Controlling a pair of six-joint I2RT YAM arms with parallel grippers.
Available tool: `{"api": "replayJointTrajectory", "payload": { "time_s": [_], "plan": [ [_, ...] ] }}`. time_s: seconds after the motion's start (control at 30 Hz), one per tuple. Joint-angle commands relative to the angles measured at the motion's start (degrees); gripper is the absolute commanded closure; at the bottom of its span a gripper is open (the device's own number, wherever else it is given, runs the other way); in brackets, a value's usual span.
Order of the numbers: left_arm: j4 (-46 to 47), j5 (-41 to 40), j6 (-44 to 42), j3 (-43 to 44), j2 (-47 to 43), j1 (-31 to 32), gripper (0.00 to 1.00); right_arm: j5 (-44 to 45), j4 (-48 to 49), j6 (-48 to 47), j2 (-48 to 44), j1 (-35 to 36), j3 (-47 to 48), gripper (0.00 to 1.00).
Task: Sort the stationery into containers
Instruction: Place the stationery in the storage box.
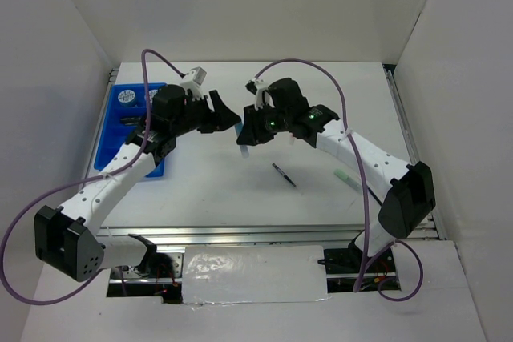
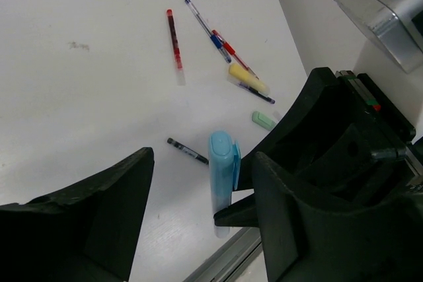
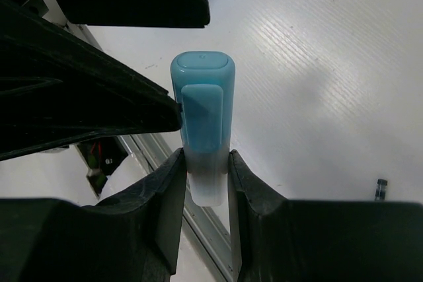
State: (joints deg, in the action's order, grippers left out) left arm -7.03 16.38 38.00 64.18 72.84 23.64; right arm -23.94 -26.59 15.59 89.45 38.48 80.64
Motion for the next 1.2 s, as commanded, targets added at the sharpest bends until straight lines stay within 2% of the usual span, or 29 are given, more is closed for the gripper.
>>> {"api": "replayJointTrajectory", "payload": {
  "time_s": [0.0,0.27,0.4,0.5,0.6,0.63,0.67,0.73,0.77,0.83,0.87,0.93,0.97,1.07,1.1,1.13,1.17],
  "plan": [
    [3.16,1.55,0.85,1.13,0.9,1.14,0.3,-0.14,2.07,-0.21,-0.42,0.72,2.67,1.0],
    [3.25,5.32,1.11,0.16,2.75,2.64,0.42,-0.4,1.28,-0.83,0.99,1.6,4.35,1.0],
    [1.41,4.89,-0.38,-0.2,2.75,3.08,0.56,-0.14,1.01,-1.27,0.55,1.69,4.44,1.0],
    [-0.26,4.27,-2.22,0.5,2.4,1.16,0.78,-0.05,0.84,-2.14,0.11,1.69,4.0,1.0],
    [-5.34,8.3,-8.79,4.61,4.06,-2.44,0.87,-0.84,0.05,-3.02,-0.24,1.34,3.3,0.69],
    [-9.72,10.93,-11.78,6.03,4.76,-6.29,0.97,-0.84,-0.04,-3.2,-0.85,0.55,2.95,0.5],
    [-12.2,16.96,-19.64,7.87,5.64,-8.59,1.0,-1.28,-0.13,-3.38,-1.2,0.11,2.16,0.44],
    [-19.04,21.31,-30.73,14.46,8.19,-14.48,1.0,-1.54,-0.57,-3.99,-2.6,-2.08,1.28,0.33],
    [-25.86,20.45,-42.36,18.83,9.85,-16.06,1.0,-2.07,-0.83,-4.43,-3.05,-3.05,0.32,0.31],
    [-31.88,19.13,-53.06,22.46,11.44,-21.25,1.0,-2.59,-1.88,-5.13,-3.84,-5.94,-0.31,0.29],
    [-39.22,18.52,-65.64,24.48,12.67,-22.74,1.0,-3.03,-2.5,-5.74,-4.11,-6.92,-0.48,0.29],
    [-45.76,15.8,-77.06,30.28,16.79,-27.58,1.0,-3.74,-4.52,-7.42,-4.28,-8.85,-1.1,0.3],
    [-49.8,14.48,-89.2,32.56,18.72,-28.99,1.0,-3.92,-4.96,-7.86,-4.37,-10.51,-1.45,0.3],
    [-65.51,5.2,-107.39,42.65,28.89,-34.26,0.99,-5.06,-5.49,-8.12,-5.07,-13.42,-3.73,0.3],
    [-66.01,5.15,-109.69,43.13,30.5,-34.27,0.98,-5.58,-5.4,-7.95,-5.25,-14.04,-4.17,0.31],
    [-65.66,0.1,-115.11,42.78,31.3,-35.49,0.98,-5.85,-5.49,-7.95,-5.34,-14.57,-4.61,0.31],
    [-65.31,-1.16,-118.39,40.69,31.75,-36.29,0.98,-6.29,-5.67,-7.86,-5.34,-15.18,-4.88,0.31]
  ]
}}
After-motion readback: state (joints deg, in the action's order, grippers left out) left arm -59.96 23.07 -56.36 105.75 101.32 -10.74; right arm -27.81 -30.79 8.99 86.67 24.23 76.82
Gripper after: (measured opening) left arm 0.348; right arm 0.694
